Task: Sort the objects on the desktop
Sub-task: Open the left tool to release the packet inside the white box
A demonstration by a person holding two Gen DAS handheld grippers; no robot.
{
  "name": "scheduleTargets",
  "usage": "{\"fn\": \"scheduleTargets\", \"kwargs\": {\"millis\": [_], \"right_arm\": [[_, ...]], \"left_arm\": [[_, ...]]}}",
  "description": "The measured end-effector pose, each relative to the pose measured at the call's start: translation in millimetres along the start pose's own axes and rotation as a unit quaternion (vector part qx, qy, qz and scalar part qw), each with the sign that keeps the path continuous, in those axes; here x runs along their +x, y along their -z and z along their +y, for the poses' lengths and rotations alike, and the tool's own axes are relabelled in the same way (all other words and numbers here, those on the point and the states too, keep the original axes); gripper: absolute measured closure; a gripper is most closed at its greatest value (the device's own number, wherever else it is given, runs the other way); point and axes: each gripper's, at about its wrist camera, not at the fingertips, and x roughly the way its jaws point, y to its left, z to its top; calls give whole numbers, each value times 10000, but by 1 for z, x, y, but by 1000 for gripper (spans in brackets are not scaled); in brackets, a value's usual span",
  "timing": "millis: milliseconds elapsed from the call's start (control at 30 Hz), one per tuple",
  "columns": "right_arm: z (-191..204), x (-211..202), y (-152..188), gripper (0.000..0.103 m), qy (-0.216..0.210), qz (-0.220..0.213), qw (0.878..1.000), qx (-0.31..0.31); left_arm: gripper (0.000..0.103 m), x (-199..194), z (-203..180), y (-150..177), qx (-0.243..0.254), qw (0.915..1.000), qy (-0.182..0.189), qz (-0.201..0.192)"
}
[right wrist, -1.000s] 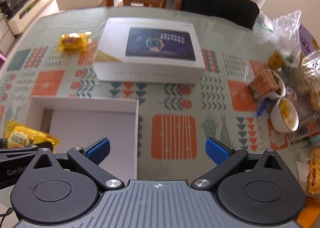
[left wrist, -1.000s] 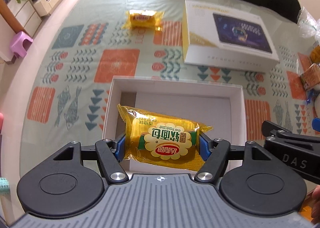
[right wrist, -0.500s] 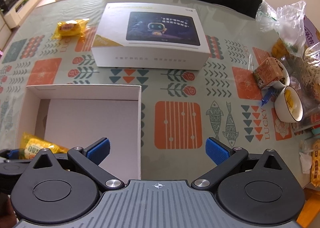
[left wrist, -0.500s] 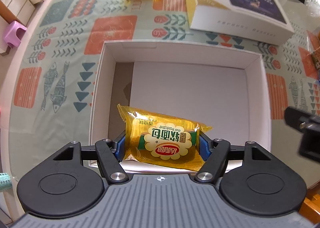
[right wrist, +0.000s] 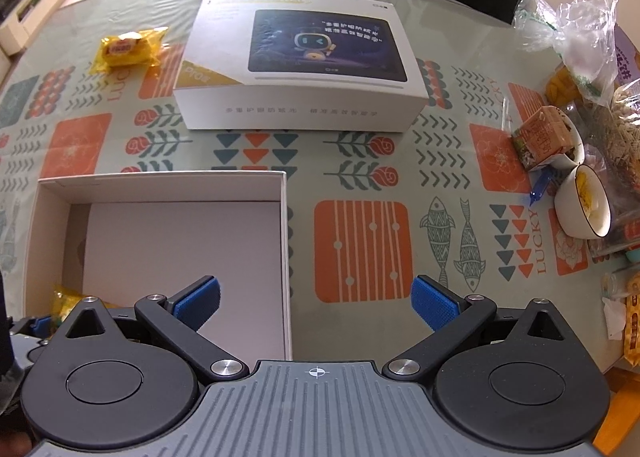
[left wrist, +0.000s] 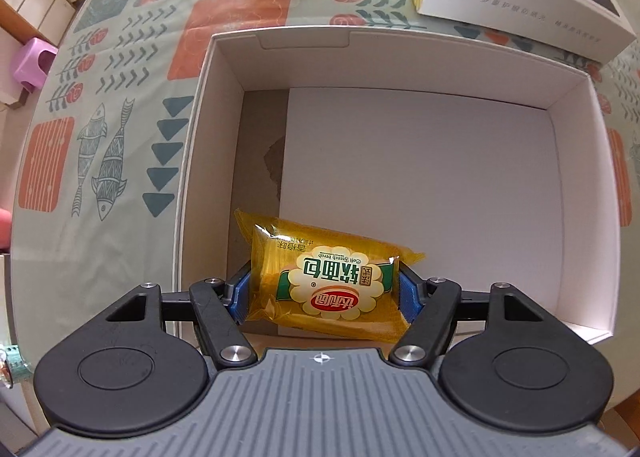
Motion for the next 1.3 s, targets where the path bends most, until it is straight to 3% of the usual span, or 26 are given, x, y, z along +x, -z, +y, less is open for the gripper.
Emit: {"fn": "scheduleTargets", "kwargs": {"millis": [200,500,767,1300], "right_arm": [[3,1,-1,0,-6,22,10000,-2],[5,-4,-2,0,-31,-55,10000,-3],[6,-11,1,0,-71,-146,9999,-8],[6,-20,3,0,-142,-290,9994,-113]], "left_arm": [[0,10,1,-7,167,9998,-108,26],[0,8,5,-23,72,9996,83,279],[0,-14,-1,-31,261,9996,-135,29],[0,-33,0,-24,-7,10000,42,-69]]}}
